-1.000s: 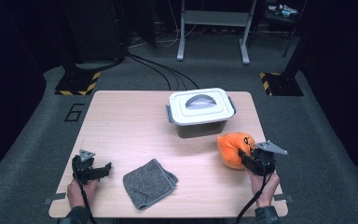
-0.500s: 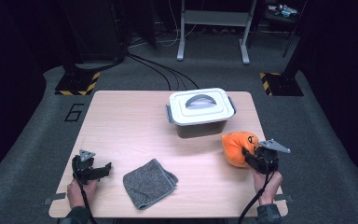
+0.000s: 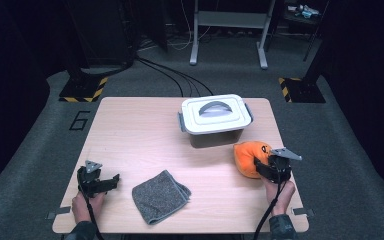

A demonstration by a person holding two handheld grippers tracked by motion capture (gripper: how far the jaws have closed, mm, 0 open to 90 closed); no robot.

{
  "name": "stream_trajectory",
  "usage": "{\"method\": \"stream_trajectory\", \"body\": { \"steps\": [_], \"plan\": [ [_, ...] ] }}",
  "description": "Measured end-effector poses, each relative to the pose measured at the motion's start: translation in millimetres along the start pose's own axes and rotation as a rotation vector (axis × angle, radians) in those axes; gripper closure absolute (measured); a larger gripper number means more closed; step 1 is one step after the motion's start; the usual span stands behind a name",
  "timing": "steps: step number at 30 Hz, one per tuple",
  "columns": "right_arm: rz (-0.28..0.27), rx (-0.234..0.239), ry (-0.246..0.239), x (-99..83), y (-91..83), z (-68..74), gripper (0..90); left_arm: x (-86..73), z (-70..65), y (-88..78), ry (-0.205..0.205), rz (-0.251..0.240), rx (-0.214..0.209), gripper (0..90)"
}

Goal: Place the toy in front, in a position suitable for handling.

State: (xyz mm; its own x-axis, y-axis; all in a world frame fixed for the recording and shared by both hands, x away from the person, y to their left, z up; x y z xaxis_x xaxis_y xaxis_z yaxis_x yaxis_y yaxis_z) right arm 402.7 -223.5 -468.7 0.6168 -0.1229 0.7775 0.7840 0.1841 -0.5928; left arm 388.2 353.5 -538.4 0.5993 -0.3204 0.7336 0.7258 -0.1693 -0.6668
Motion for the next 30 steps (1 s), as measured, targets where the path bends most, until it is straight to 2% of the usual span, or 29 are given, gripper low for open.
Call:
{"method": "stream_trajectory", "body": {
  "steps": [3, 6, 9, 10, 15, 18, 30],
  "plan": [
    [0.004, -0.002, 0.006, 1.1, -3.8, -0.9, 32.0, 0.0, 0.0, 0.0, 0.000, 0.000, 0.000, 11.5],
    [-0.009, 0.003, 0.000, 2.7, -11.6, -0.8, 25.2, 0.0, 0.0, 0.0, 0.000, 0.000, 0.000, 11.5],
    [-0.042, 0.029, -0.010, 3.9, -24.6, 1.3, 17.8, 0.1, 0.2, -0.4, 0.002, 0.005, -0.004, 11.5],
    [-0.037, 0.037, -0.012, 4.0, -27.5, 2.7, 16.0, 0.1, 0.1, -0.4, 0.001, 0.004, -0.003, 11.5],
    [-0.016, 0.091, -0.057, -0.4, -39.5, 15.0, 12.7, 0.1, 0.2, -0.3, 0.001, 0.004, -0.003, 11.5],
    [-0.010, 0.124, -0.062, -5.3, -42.4, 23.6, 10.5, 0.0, 0.0, -0.1, 0.001, 0.001, 0.000, 11.5],
    [0.070, 0.235, -0.169, -32.0, -31.0, 71.1, 5.7, 0.0, 0.0, 0.0, 0.000, 0.000, 0.000, 11.4]
  ]
}}
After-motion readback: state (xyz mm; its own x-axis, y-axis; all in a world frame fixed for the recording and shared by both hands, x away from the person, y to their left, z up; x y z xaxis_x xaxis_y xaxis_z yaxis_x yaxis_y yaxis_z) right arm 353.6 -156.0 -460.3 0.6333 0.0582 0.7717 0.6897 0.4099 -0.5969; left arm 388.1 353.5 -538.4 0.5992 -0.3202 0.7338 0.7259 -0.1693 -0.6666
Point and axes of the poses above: each handheld gripper's, and its own axes: y roughly forward along the jaws, x roughly out of its top, z roughly to its left, the point moved 1 cm from there along y, roughly forward along the jaws, and after that the axes turned 10 degrees about y, right-handed, at the moved point
